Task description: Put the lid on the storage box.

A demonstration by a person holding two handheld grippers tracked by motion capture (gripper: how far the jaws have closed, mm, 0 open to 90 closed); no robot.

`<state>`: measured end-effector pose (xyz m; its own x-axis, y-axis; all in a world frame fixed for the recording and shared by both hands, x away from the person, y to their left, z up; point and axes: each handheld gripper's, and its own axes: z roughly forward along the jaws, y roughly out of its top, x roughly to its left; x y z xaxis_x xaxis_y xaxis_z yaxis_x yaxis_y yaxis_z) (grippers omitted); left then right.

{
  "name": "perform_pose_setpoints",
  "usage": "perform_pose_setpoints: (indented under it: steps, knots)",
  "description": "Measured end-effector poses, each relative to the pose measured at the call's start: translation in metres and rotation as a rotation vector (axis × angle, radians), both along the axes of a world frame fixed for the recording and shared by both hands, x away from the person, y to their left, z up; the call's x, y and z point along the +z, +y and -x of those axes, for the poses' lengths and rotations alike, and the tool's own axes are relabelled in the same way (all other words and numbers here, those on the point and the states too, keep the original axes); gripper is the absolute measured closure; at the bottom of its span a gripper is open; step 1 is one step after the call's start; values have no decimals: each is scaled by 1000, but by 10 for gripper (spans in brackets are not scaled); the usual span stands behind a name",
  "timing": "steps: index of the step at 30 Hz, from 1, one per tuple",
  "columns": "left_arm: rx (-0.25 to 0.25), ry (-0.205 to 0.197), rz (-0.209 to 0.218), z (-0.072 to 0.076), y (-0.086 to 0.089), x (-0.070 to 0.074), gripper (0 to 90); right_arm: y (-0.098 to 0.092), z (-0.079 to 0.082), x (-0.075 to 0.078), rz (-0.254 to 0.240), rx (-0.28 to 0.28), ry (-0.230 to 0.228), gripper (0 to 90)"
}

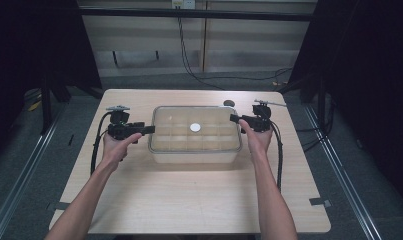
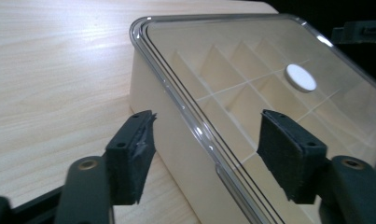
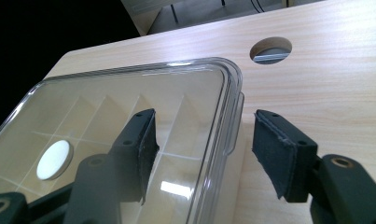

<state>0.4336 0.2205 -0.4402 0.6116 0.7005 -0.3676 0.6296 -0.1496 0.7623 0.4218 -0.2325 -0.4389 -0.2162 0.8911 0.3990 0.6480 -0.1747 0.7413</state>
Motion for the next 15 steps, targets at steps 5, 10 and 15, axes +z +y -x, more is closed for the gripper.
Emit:
perform_pose_setpoints:
  steps: [5,10,15]
  knots:
    - [1,-10,-31,11,3,2,334,-3,9,3,16,11,-6,417]
    - [1,-17,-33,24,10,1,333,-5,22,9,36,43,-36,436]
    - [-6,-46,-62,38,21,7,346,-4,38,17,50,94,-63,437]
